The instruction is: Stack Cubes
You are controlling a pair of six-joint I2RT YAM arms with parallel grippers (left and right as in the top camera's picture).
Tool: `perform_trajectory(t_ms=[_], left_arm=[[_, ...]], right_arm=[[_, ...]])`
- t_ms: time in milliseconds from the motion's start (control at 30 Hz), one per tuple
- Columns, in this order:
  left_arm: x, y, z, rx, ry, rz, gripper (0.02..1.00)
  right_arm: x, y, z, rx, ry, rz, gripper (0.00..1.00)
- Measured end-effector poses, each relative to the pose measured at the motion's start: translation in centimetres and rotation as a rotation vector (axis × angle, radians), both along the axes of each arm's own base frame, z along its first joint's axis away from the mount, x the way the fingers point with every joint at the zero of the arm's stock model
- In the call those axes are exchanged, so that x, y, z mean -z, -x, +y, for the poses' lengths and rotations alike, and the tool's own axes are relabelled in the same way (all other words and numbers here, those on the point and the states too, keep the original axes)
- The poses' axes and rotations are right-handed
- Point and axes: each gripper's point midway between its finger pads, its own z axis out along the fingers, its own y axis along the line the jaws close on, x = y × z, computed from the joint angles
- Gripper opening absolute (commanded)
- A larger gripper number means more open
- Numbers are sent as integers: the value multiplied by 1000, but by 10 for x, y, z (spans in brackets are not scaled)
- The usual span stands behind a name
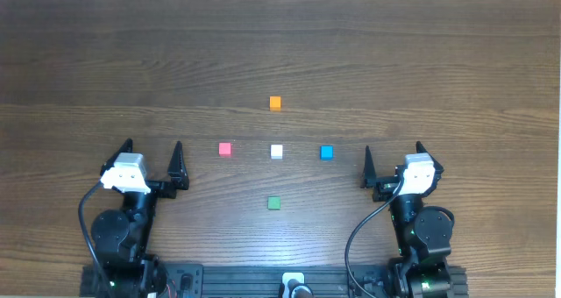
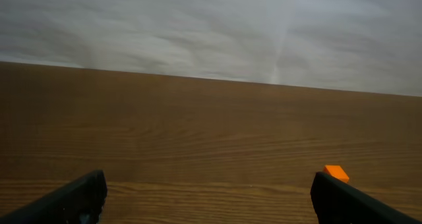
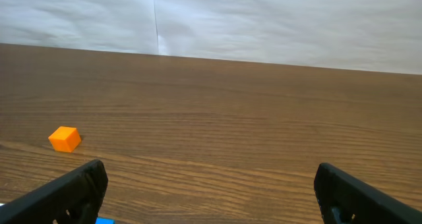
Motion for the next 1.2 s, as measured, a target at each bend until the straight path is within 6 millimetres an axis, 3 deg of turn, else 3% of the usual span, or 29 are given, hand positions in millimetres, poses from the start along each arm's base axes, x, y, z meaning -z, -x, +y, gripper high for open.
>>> perform_trajectory(t_ms=[200,367,600,733,967,1033,1200], left_arm=[[2,-1,-1,1,21,10,1000],[10,-5,-7,19,122,139,998],[-28,-18,-41,138,176,466,998],[-26,-26,-63,187,164,697,998],[22,-35,-104,238,83,999,998],[47,-29,-115,230,47,1094,998],[88,-19,-128,199,-23,1224,998]], right_arm=[[0,0,0,0,0,0,993],[0,0,0,0,0,-1,993],[0,0,0,0,0,-2,991],[0,0,0,0,1,-2,993],[0,0,0,0,0,-2,993],[0,0,0,0,0,-2,991],[0,0,0,0,1,-2,991]])
